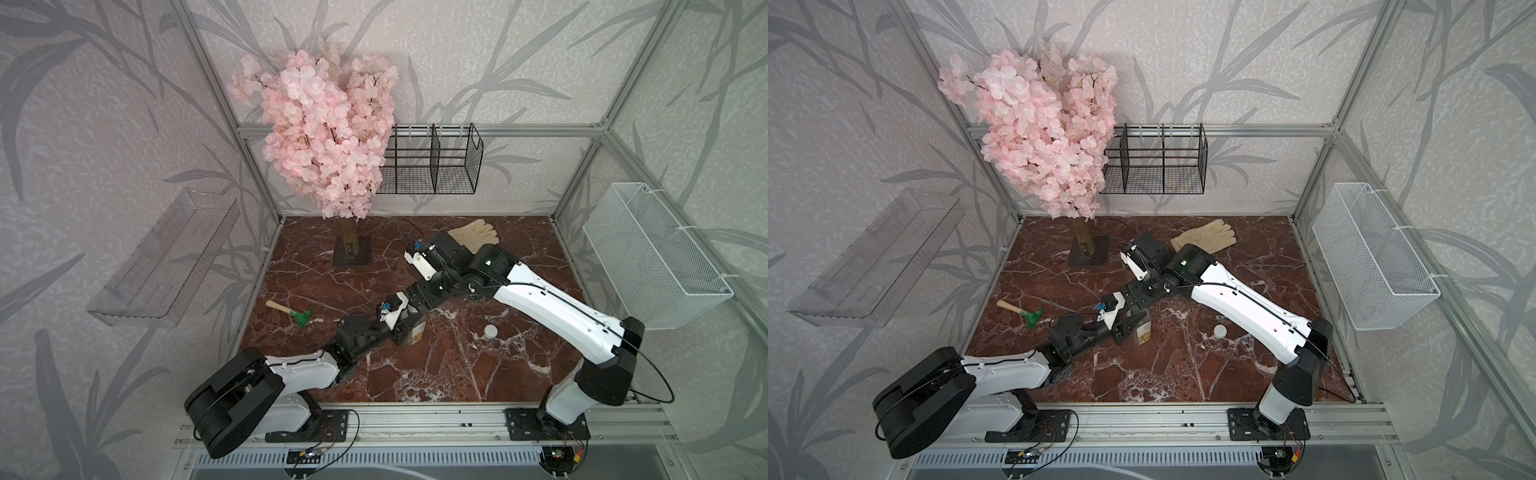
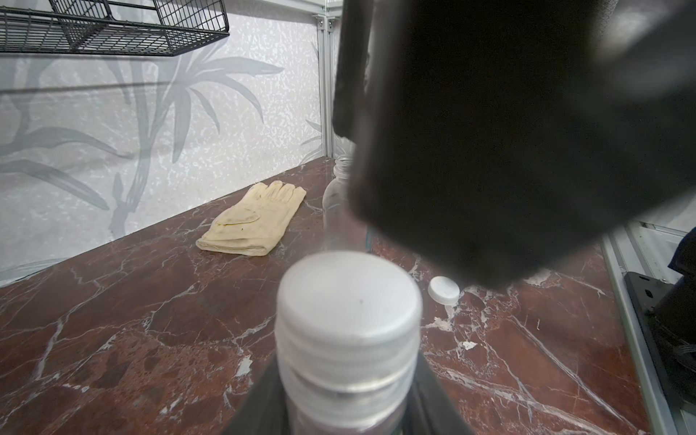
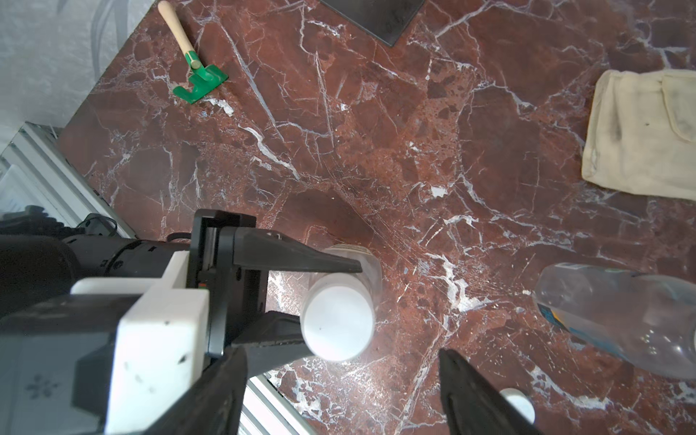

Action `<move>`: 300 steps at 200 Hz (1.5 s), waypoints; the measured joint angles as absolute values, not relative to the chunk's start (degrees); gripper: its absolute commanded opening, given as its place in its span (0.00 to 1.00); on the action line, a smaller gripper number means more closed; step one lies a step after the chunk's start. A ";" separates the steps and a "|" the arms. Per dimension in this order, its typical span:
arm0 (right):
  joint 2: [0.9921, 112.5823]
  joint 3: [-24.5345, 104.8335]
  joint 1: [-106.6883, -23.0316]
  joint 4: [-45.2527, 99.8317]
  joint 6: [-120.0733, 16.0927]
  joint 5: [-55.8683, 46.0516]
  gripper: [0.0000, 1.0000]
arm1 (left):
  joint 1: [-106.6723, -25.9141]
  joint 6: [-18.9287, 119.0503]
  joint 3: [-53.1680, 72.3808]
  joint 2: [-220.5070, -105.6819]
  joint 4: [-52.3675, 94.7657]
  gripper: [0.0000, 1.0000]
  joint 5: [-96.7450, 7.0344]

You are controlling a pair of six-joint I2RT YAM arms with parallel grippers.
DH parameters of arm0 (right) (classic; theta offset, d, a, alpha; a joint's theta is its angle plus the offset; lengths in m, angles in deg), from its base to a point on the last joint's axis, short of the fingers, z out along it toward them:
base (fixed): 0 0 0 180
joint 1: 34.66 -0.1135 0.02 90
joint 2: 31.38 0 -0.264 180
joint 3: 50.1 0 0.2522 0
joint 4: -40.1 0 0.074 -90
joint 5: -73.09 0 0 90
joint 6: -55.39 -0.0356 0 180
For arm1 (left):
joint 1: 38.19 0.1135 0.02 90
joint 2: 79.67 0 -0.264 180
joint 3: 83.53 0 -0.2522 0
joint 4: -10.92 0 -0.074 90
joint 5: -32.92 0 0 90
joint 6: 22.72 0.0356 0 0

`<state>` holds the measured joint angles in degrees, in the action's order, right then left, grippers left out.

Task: Screw on the bottle caps
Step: Screw the bottle cap onto the plastic bottle.

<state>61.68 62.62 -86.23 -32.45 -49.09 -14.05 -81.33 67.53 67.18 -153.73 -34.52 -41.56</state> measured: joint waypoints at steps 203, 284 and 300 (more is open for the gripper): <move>49.48 37.02 -68.92 -20.38 18.95 39.49 0.78 | -81.29 70.20 65.59 -156.59 -35.55 0.26 -23.26; 49.33 28.50 -68.92 -3.03 16.33 35.82 0.69 | -81.29 70.07 65.32 -157.07 -35.81 0.26 -23.11; 49.33 28.48 -68.92 -2.11 15.98 35.84 0.68 | -81.29 70.00 65.28 -157.16 -35.79 0.26 -23.06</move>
<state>49.33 28.48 -68.92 -2.11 15.98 35.84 -81.29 70.00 65.28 -157.16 -35.79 -23.06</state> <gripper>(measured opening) 0.685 0.416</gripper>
